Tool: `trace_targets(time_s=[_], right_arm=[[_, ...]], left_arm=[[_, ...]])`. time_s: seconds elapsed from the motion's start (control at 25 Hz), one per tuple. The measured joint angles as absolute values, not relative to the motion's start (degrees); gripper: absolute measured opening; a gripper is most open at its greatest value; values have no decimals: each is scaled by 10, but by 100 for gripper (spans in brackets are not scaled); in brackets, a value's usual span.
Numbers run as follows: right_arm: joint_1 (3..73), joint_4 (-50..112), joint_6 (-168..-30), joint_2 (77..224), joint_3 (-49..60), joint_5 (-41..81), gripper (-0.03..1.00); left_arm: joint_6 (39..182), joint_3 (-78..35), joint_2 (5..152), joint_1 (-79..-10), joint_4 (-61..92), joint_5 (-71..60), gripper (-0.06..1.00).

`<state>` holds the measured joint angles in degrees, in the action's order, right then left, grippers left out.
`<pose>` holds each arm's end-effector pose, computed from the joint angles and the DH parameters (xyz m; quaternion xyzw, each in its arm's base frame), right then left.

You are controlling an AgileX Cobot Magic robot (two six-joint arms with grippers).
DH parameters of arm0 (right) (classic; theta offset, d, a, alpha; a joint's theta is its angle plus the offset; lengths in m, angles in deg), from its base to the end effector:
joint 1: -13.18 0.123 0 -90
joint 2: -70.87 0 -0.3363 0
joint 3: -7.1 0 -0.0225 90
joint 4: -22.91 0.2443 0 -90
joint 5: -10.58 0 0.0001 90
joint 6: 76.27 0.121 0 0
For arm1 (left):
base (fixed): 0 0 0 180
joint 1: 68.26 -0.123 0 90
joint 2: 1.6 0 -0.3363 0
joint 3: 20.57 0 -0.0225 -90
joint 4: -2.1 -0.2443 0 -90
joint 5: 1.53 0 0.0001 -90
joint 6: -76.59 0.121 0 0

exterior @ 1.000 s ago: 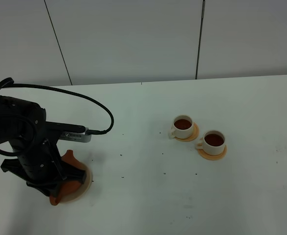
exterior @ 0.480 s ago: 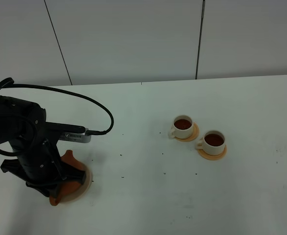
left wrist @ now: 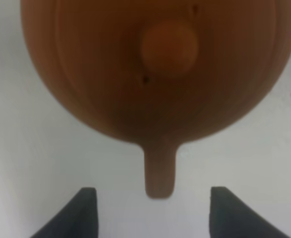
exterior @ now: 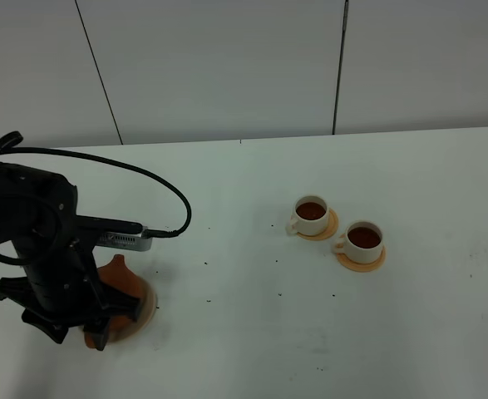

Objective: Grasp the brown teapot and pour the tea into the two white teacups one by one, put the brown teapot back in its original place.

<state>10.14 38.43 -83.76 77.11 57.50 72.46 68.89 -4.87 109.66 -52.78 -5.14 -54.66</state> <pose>-0.0369 0.0306 0.2581 -0.0392 0.8507 0.0878 0.5167 0.3221 -0.0765 0.1871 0.1055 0.9931 0.0496 0.0094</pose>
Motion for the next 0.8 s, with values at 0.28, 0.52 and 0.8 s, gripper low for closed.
trace_targets(time_s=[0.28, 0.52, 0.8], right_arm=[[101, 384, -838, 771, 575, 725, 24], [101, 384, -838, 771, 575, 725, 24], [101, 384, -838, 771, 575, 725, 24]], left_arm=[[715, -49, 989, -530, -54, -629, 58], [717, -30, 855, -562, -53, -695, 58], [717, 127, 626, -563, -41, -695, 58]])
